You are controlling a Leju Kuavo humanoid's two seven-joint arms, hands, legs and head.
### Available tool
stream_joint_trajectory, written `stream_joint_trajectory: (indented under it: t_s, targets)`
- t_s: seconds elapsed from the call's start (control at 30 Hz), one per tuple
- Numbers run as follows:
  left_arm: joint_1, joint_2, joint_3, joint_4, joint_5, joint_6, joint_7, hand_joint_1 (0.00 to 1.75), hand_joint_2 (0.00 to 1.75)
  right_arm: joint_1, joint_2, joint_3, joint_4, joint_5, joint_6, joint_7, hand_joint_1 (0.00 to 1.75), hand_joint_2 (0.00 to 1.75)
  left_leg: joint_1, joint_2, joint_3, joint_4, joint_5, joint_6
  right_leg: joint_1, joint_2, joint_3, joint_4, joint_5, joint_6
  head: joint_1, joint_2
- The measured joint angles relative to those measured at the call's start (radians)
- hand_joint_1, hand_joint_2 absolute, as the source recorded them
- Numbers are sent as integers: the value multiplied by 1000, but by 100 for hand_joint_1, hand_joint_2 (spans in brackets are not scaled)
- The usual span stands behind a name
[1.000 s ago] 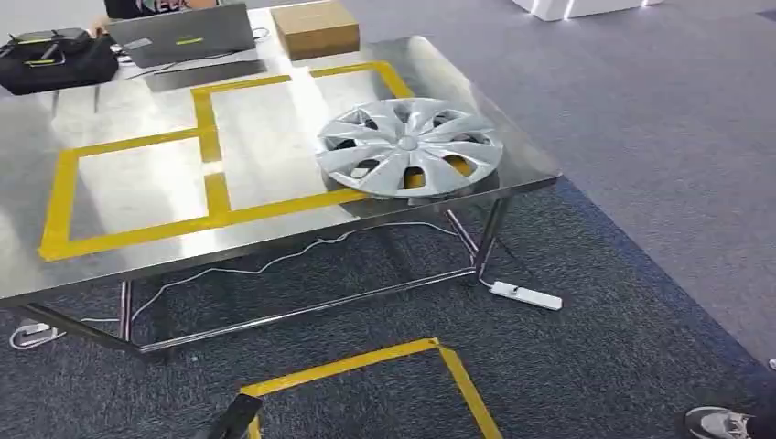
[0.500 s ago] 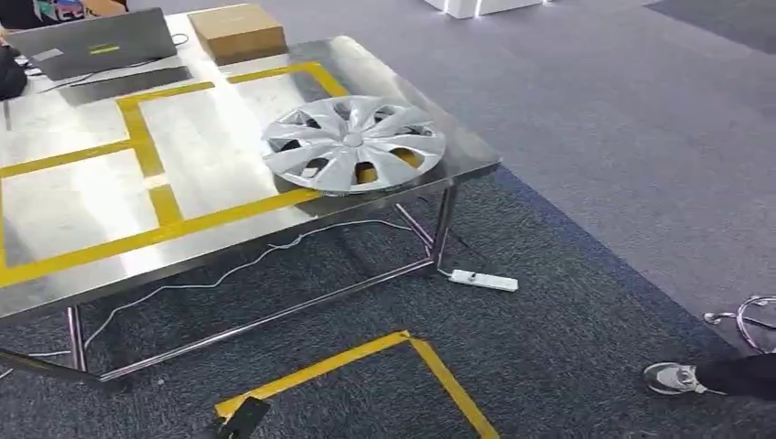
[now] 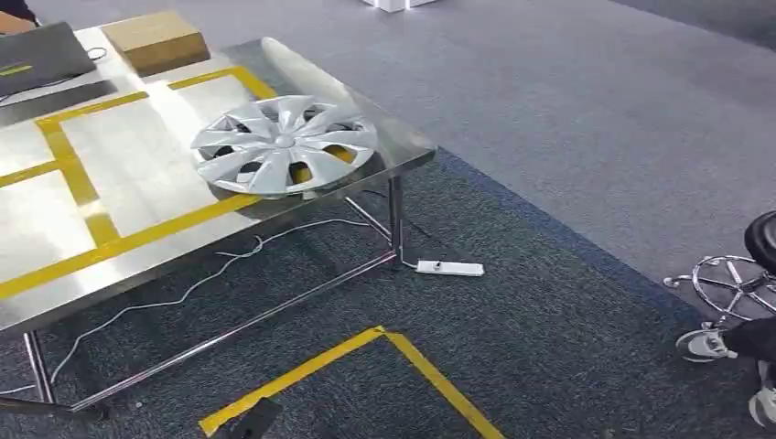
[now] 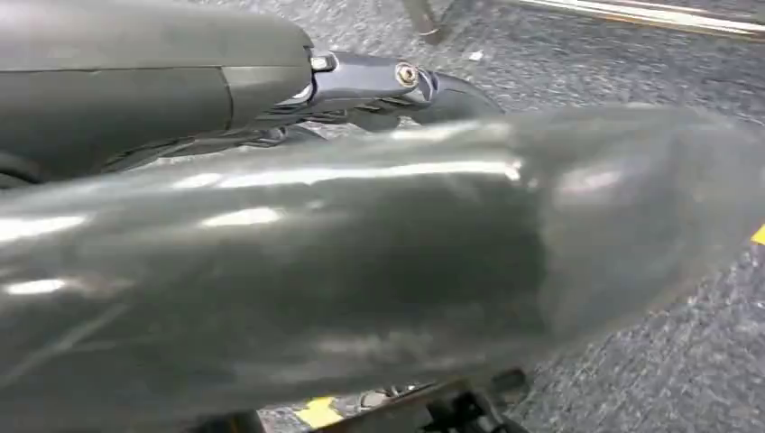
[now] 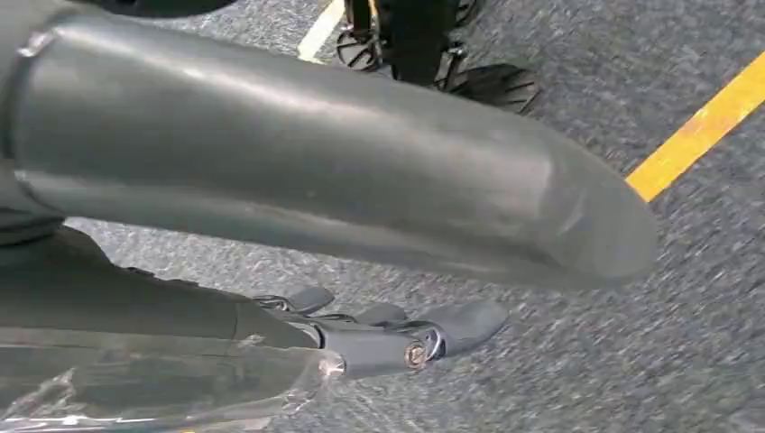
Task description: Take the parts from the cabinet and place them on the table.
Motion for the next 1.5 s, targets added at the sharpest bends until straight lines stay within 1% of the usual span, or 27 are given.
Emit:
stream_joint_trajectory:
  t_s: [0.07, 0.1, 0.17, 0.27, 0.3, 0.33, 0.47, 0.5, 0.53, 0.57, 0.63, 0.67, 0.7, 0.77, 0.8, 0.83, 0.97, 1.0, 1.03, 1.07, 1.17, 1.2, 1.27, 1.3, 1.33, 1.37, 1.5]
  targets:
    - [4, -1, -1, 0, -1, 0, 0, 0, 0, -5, 1, 5, 0, 0, 0, 0, 0, 0, 3, -51, -49, 112, -71, -6, -2, 17, -5, -1, 4, -8, -6, 0]
    - [8, -1, -1, 0, -1, 0, 1, 0, 0, -8, 1, 5, 0, 0, 0, 0, 0, 0, 5, -60, -95, 208, -114, -8, -1, 29, -8, -1, 5, -11, -6, 0]
    - [14, -1, -1, 0, -1, 0, 5, 0, 0, -5, 1, 6, 0, 0, 0, 0, 0, 0, 6, -64, -145, 302, -134, -9, -1, 52, -11, 0, 6, -12, -6, 0]
    - [14, 0, -2, 0, 3, 0, 12, 0, 0, -2, 4, 5, 2, -10, -3, 0, 0, 0, 12, -72, -83, 157, -19, -9, -4, 87, -12, 2, 10, -5, -6, 0]
    - [13, 1, -2, 0, 6, -1, 14, 0, 0, -3, 5, 5, 2, -11, -2, 0, 0, 0, 17, -95, -46, 78, 20, -10, -6, 99, -13, 3, 12, -1, -6, 0]
    - [13, 3, -2, 0, 10, 0, 15, 0, 0, -5, 6, 5, 2, -12, 0, 2, 0, 0, 20, -130, -26, 27, 29, -11, -1, 107, -17, 7, 12, 6, -7, 0]
    - [4, 14, -1, 0, 17, 19, 25, 0, 0, -2, 7, 6, 5, 3, 18, 26, 0, 0, 16, -112, -26, 9, 25, 16, -8, 139, -41, 4, 25, 33, -6, 0]
    - [0, 18, -1, 0, 17, 23, 25, 0, 0, 0, 8, 7, 6, 10, 23, 26, 0, 0, 21, -99, -26, 3, 31, 26, -8, 126, -47, 12, 21, 35, -7, 0]
    - [-4, 19, 0, 0, 17, 24, 25, 0, 0, 0, 13, 9, 7, 16, 29, 26, 0, 0, 19, -94, -26, 3, 32, 30, -5, 74, -62, 47, -6, 37, 2, 0]
    - [-4, 18, 0, 0, 16, 24, 24, 0, 0, -5, 14, 14, 8, 21, 34, 25, 0, 0, 17, -83, -27, 3, 32, 37, -5, 45, -95, 115, -48, 39, 7, 0]
    - [2, 17, 0, 0, 13, 24, 23, 0, 0, -12, 15, 25, 9, 33, 39, 24, 0, 0, 12, -57, -28, 3, 31, 39, -5, 27, -167, 277, -122, 44, 6, 0]
    - [5, 16, 0, 0, 10, 26, 18, 0, 0, -10, 15, 29, 9, 39, 39, 24, 0, 0, 11, -45, -28, 3, 30, 39, -5, 25, -183, 321, -133, 45, 6, 0]
    - [6, 13, -1, 0, 5, 26, 11, 0, 0, -7, 15, 31, 9, 43, 39, 24, 0, 0, 10, -36, -27, 3, 30, 39, -5, 24, -174, 312, -120, 44, 6, 0]
    - [7, 6, -6, 0, -22, 27, 3, 0, 0, -4, 15, 35, 9, 45, 43, 15, 0, 0, 10, -19, -25, 3, 29, 37, -5, 16, -95, 178, -53, 41, 6, 0]
    - [7, 5, -10, 0, -29, 27, 3, 0, 0, -6, 15, 37, 9, 47, 48, 6, 0, 0, 10, -11, -22, 4, 26, 33, -5, -6, -40, 85, -20, 39, 6, 0]
    - [9, 4, -16, 0, -33, 30, 5, 0, 0, -10, 16, 40, 9, 52, 52, -5, 0, 0, 3, -2, -20, 5, 23, 27, 2, -50, -7, 19, -24, 37, 7, 0]
    - [14, 7, -25, 0, -38, 34, 15, 0, 0, -7, 19, 49, 9, 56, 55, -19, 0, 0, 2, 22, -15, 0, 28, 7, 5, -9, -9, 20, -12, 10, 4, 0]
    - [13, 7, -25, 0, -39, 34, 15, 0, 0, -7, 19, 50, 9, 56, 55, -19, 0, 0, 3, 19, -18, 1, 21, -1, 0, 0, -8, 13, -7, 2, 4, 0]
    - [13, 7, -26, 0, -39, 34, 15, 0, 0, -7, 23, 52, 9, 56, 55, -21, 0, 0, 7, -21, -24, 22, 0, -7, -2, 8, -9, 12, -3, -4, 2, 0]
    - [13, 7, -26, 0, -40, 36, 15, 0, 0, -9, 23, 54, 9, 59, 56, -21, 0, 0, 7, -48, -50, 81, -39, -9, -3, 16, -10, 12, -2, -9, -1, 0]
    - [24, 12, -27, 0, -29, 55, 9, 0, 0, -11, 24, 55, 10, 64, 58, 3, 0, 0, 8, -65, -159, 310, -132, -10, -1, 49, -16, 12, 0, -15, -2, 0]
    - [28, 14, -26, 0, -19, 65, -1, 0, 0, -10, 25, 55, 11, 73, 57, 27, 0, 0, 8, -66, -168, 320, -118, -9, -1, 62, -16, 12, 0, -15, -2, 0]
    - [31, 19, -21, 0, 12, 91, -29, 0, 0, -5, 31, 58, 15, 90, 53, 91, 0, 0, 10, -71, -122, 212, -36, -6, -2, 86, -15, 12, 3, -12, -2, 0]
    - [32, 20, -13, 0, 34, 107, -42, 0, 0, -4, 36, 60, 15, 97, 53, 116, 0, 0, 11, -85, -78, 124, 7, -4, -3, 97, -15, 12, 4, -9, -2, 0]
    - [35, 22, -2, 0, 47, 116, -50, 0, 0, -3, 40, 64, 15, 101, 53, 126, 0, 0, 16, -127, -41, 46, 34, -3, -4, 107, -17, 12, 7, -5, -2, 0]
    - [36, 23, 5, 0, 54, 119, -55, 0, 0, -5, 41, 66, 15, 105, 53, 131, 0, 0, 19, -144, -28, 0, 26, -1, 3, 120, -25, 24, 5, 2, -4, 0]
    - [38, 27, 22, 0, 59, 122, -58, 0, 0, 8, 44, 74, 16, 108, 53, 138, 0, 0, 16, -111, -27, -2, 37, 25, -6, 149, -41, 7, 17, 30, -6, 0]
